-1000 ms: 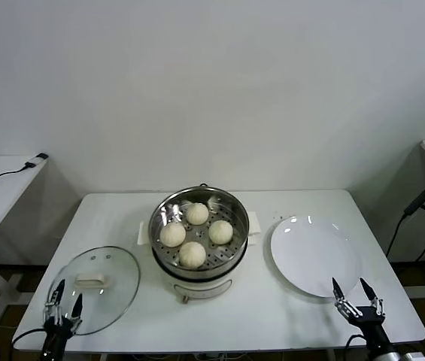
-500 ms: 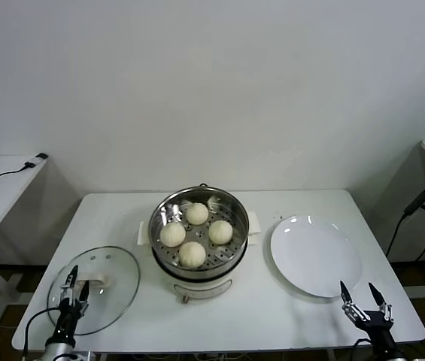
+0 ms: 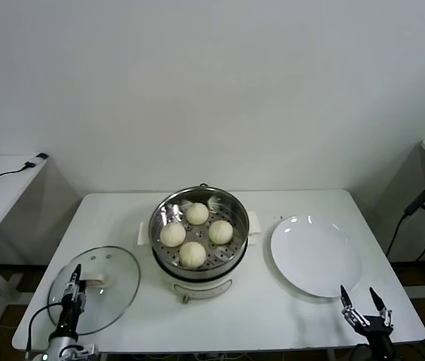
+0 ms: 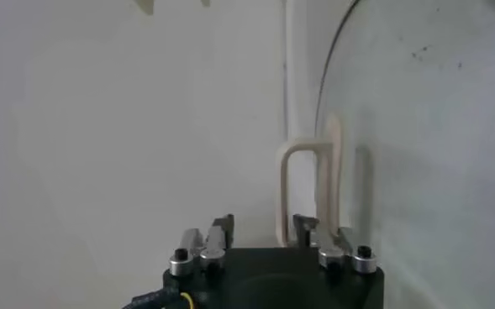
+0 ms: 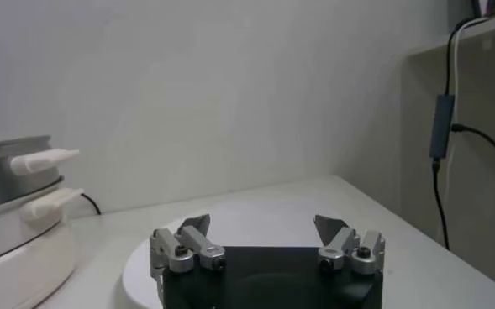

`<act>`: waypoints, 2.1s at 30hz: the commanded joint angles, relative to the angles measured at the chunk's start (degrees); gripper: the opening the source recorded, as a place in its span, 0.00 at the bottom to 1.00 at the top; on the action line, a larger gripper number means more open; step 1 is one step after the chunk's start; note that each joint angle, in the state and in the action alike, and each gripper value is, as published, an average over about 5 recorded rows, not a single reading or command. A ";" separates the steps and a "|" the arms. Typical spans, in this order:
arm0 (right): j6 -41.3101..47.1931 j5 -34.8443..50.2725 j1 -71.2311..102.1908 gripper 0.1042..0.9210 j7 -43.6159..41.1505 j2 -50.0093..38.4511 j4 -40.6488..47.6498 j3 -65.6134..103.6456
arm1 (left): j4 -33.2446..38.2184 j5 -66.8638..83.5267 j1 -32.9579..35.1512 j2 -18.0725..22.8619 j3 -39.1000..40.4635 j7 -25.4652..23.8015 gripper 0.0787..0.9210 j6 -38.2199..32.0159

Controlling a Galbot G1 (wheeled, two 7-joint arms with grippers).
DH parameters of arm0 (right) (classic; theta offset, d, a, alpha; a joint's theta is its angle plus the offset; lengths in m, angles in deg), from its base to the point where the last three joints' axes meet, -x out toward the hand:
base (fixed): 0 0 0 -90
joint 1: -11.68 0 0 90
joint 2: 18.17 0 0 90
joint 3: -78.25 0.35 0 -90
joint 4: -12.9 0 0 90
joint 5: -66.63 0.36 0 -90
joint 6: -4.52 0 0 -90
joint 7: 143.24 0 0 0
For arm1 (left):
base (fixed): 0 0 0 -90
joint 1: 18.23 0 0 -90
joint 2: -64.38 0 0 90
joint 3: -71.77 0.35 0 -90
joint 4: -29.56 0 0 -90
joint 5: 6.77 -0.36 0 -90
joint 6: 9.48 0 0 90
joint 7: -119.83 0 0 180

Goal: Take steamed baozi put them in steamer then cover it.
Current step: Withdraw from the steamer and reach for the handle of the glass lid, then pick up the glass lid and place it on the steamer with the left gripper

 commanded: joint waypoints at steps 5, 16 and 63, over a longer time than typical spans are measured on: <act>0.13 -0.41 -0.08 0.88 0.03 0.61 -0.14 0.19 | -0.80 -0.53 -0.78 0.07 -0.05 0.53 0.34 1.04; 0.87 -0.77 -0.11 0.88 0.88 0.01 -0.81 0.87 | 13.72 8.33 4.15 -1.46 -1.48 -3.33 0.07 0.93; 11.04 -14.69 1.12 0.88 5.78 2.45 -8.40 1.90 | 38.34 -8.35 -19.97 -0.03 46.04 -46.04 0.07 48.71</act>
